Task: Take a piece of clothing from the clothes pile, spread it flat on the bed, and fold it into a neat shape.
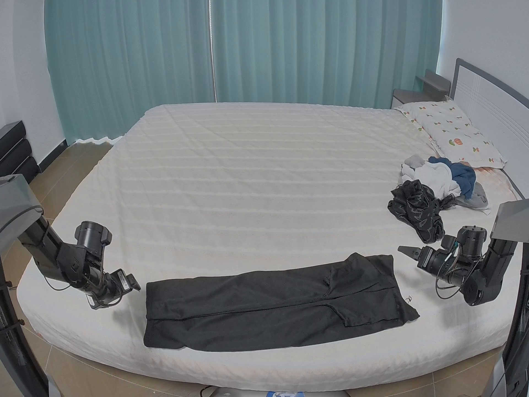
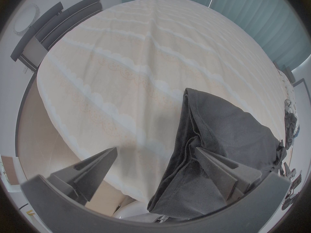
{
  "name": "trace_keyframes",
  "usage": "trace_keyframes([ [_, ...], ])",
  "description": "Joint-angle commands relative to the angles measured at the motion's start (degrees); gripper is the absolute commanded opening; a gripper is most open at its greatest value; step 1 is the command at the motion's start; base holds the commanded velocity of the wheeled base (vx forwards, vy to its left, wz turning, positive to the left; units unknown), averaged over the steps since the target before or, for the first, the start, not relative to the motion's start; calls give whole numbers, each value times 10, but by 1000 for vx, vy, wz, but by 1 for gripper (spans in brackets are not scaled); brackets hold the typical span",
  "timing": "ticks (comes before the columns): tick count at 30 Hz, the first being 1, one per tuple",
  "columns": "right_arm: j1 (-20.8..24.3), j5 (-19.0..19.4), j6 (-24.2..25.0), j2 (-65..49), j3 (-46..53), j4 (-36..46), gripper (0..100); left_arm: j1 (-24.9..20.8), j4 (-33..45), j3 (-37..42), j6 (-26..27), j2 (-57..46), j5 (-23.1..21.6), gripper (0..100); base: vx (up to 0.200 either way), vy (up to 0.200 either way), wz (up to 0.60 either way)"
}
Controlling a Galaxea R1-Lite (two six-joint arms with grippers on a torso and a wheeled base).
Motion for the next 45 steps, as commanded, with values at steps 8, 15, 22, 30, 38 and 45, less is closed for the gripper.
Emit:
trace_keyframes([
  [8, 16, -1, 50, 6, -65, 18, 100, 14, 7, -59, -33, -19, -46, 100, 0, 0, 0],
  [15, 35, -3, 118, 69, -134, 32, 100, -46, 19, -165, -100, 84, -48, 100, 0, 0, 0],
  [22, 37, 2, 138, 79, -193, 81, 100, -49, 18, -173, -99, 114, -76, 100, 0, 0, 0],
  [30, 36, 13, 182, 100, -233, 116, 100, -51, 17, -160, -92, 113, -74, 100, 0, 0, 0],
  [38, 37, 14, 183, 107, -233, 116, 100, -53, 12, -170, -95, 118, -77, 100, 0, 0, 0],
  [45, 38, 14, 184, 107, -233, 117, 100, -54, 9, -179, -90, 132, -72, 100, 0, 0, 0],
])
